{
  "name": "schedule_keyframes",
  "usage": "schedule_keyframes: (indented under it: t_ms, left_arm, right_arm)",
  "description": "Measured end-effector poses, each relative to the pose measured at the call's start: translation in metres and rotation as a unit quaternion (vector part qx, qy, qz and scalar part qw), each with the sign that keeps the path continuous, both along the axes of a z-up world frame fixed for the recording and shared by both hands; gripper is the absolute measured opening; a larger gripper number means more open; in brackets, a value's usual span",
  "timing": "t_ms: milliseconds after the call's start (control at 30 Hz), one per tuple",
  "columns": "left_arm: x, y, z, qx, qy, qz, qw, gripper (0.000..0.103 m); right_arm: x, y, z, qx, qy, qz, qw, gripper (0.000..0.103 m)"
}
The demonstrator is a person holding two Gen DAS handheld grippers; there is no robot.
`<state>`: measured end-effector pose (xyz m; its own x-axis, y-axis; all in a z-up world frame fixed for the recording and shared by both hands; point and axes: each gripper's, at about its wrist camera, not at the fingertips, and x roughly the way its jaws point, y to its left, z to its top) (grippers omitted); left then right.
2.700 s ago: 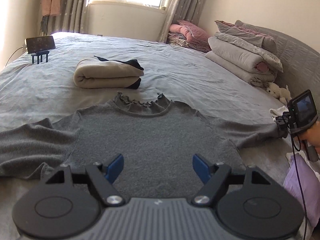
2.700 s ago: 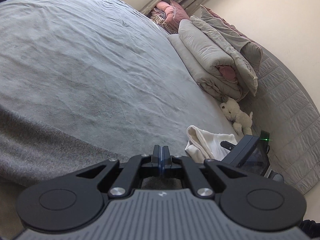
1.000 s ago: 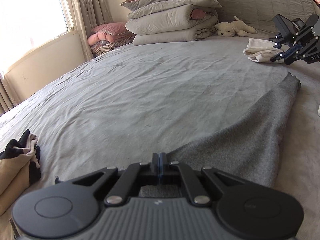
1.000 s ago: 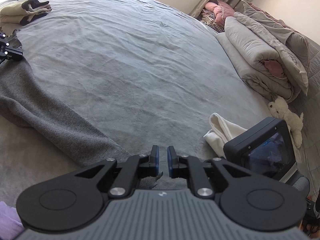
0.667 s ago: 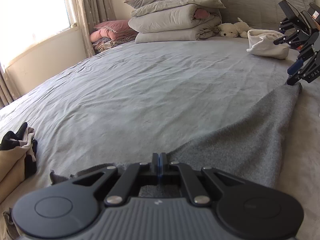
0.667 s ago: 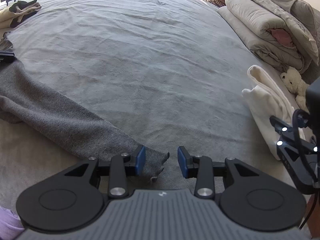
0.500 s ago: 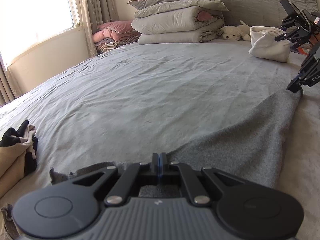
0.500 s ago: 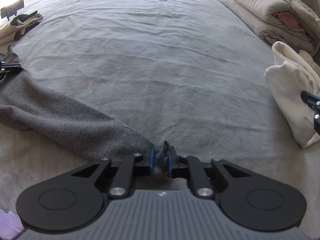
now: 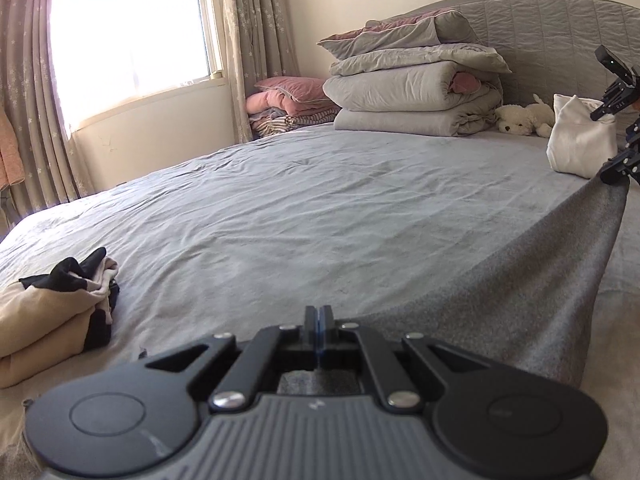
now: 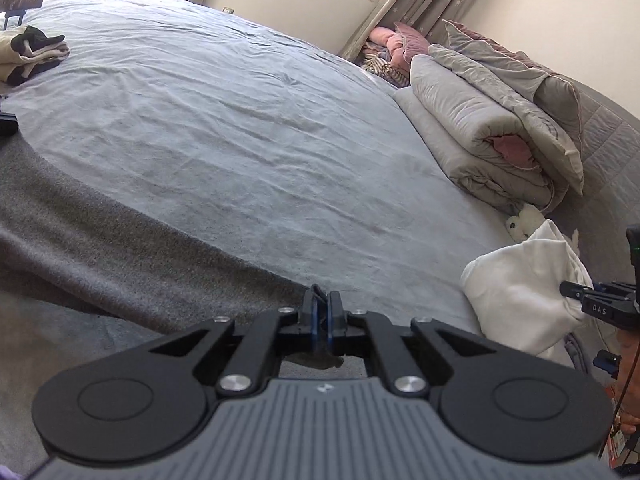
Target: Fold clothes
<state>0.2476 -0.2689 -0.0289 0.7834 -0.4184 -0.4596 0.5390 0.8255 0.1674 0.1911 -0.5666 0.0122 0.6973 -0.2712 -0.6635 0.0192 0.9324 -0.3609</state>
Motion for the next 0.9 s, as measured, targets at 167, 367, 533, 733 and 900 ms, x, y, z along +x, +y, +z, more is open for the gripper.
schedule_keyframes:
  t_ms: [167, 367, 533, 733, 900]
  left_arm:
    - [0.016, -0.014, -0.016, 0.044, 0.023, 0.037, 0.9981, 0.000]
    - [0.010, -0.024, -0.018, 0.091, 0.010, 0.031, 0.9953, 0.002]
    - [-0.008, -0.022, -0.001, 0.065, 0.003, 0.015, 0.9977, 0.019]
    - [-0.051, -0.028, 0.018, 0.020, -0.004, -0.063, 0.9978, 0.019]
    - [-0.074, -0.051, 0.015, 0.002, 0.036, -0.169, 0.9850, 0.019]
  right_arm:
    - [0.055, -0.011, -0.028, 0.053, 0.033, -0.045, 0.997, 0.005]
    - [0.064, -0.009, -0.036, 0.073, -0.029, -0.060, 0.995, 0.015]
    - [0.033, -0.023, -0.011, 0.073, -0.071, -0.063, 0.993, 0.044]
    - [-0.005, -0.051, -0.006, 0.113, -0.027, -0.064, 0.991, 0.044]
    - [-0.013, -0.051, -0.026, 0.154, 0.024, -0.043, 0.987, 0.028]
